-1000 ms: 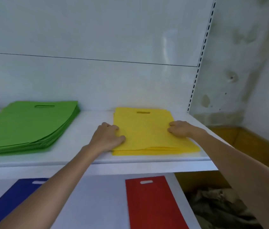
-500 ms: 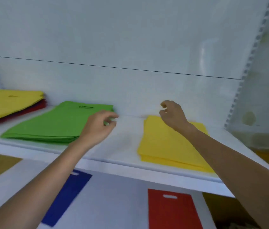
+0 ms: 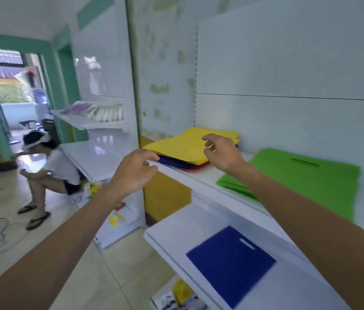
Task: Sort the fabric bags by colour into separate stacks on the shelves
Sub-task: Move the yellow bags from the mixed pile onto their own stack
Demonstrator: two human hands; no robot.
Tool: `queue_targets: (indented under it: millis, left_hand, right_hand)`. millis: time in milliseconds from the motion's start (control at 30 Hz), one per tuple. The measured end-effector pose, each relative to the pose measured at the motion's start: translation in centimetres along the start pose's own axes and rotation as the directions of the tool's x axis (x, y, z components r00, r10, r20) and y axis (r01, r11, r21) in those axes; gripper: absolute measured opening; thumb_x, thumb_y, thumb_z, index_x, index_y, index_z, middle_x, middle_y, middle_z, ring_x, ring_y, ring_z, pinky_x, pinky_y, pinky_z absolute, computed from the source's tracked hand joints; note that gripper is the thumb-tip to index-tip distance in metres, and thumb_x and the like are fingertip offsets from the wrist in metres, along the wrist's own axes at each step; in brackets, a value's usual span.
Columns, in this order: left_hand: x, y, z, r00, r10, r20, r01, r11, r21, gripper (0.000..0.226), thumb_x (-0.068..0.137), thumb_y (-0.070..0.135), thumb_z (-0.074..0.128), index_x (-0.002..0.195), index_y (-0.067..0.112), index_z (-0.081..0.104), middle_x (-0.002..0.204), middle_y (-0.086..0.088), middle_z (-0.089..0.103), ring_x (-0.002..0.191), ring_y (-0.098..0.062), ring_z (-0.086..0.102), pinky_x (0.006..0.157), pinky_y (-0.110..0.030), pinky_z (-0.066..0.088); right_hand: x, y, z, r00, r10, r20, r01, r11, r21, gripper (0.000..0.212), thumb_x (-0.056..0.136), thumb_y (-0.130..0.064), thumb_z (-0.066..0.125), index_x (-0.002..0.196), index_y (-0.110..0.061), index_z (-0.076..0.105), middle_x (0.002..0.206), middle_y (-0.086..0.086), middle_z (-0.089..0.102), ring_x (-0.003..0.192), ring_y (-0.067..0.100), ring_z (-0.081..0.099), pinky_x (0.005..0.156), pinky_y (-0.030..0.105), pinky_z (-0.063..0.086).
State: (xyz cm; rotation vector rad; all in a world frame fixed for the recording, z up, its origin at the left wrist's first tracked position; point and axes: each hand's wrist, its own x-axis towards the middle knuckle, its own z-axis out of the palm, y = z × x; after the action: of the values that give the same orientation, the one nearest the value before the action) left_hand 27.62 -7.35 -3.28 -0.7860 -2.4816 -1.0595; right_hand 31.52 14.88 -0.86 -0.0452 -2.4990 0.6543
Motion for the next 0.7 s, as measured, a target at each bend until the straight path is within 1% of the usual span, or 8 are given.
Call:
queue_targets:
  millis: [133,300,467,533,700]
  left_hand:
    - [2.6,-5.6,-2.4,1.0,0.026,0.002,-0.026,0.999,0.045,0.023,0.087,0.011,0.057,0.109,0.017,0.064,0.11,-0.003,0.057,0.092,-0.008,0.052,0.077,-0.017,0.035]
    - [6.1,-9.4,-2.7,0.996,0.048,0.069,-0.05,0.998,0.026,0.024,0.088,0.01,0.057,0.109,0.016,0.064,0.108,0.001,0.055,0.097,-0.011,0.054,0.083,-0.021,0.04]
    - [10.6,-11.1,-1.1,0.99,0.11,0.084,-0.106,0.993,-0.047,0.023,0.088,0.01,0.057,0.109,0.015,0.064,0.103,0.004,0.054,0.095,-0.01,0.052,0.078,-0.02,0.038]
    - [12.3,-11.8,0.1,0.988,0.121,0.094,-0.113,0.99,-0.087,0.024,0.088,0.009,0.056,0.11,0.015,0.063,0.106,0.003,0.054,0.097,-0.01,0.052,0.078,-0.02,0.038]
    - [17.2,-13.0,1.8,0.983,0.167,0.077,-0.159,0.982,-0.101,0.023,0.088,0.01,0.055,0.109,0.015,0.063,0.11,0.001,0.058,0.095,-0.008,0.053,0.079,-0.02,0.038]
  right_hand:
    - [3.6,-2.0,4.6,0.999,0.025,-0.039,-0.023,0.999,0.043,0.038,0.09,-0.009,0.048,0.128,-0.008,0.052,0.117,0.011,0.06,0.108,0.025,0.055,0.092,0.035,0.045]
    - [7.0,-2.4,8.0,0.994,0.097,-0.059,-0.094,0.994,0.05,0.037,0.09,-0.007,0.047,0.126,-0.008,0.054,0.116,0.011,0.061,0.105,0.024,0.055,0.088,0.034,0.047]
    - [10.4,-1.6,9.0,0.988,0.123,-0.089,-0.123,0.992,0.006,0.035,0.091,-0.008,0.047,0.125,-0.008,0.054,0.116,0.01,0.061,0.106,0.024,0.055,0.089,0.035,0.047]
    - [12.1,-0.9,9.0,0.987,0.121,-0.103,-0.124,0.992,-0.015,0.035,0.09,-0.008,0.047,0.125,-0.008,0.055,0.116,0.01,0.061,0.106,0.024,0.055,0.089,0.036,0.047]
    - [16.9,0.8,8.1,0.976,0.14,-0.166,-0.143,0.99,-0.01,0.033,0.09,-0.006,0.047,0.122,-0.007,0.056,0.114,0.01,0.06,0.099,0.024,0.056,0.081,0.037,0.05]
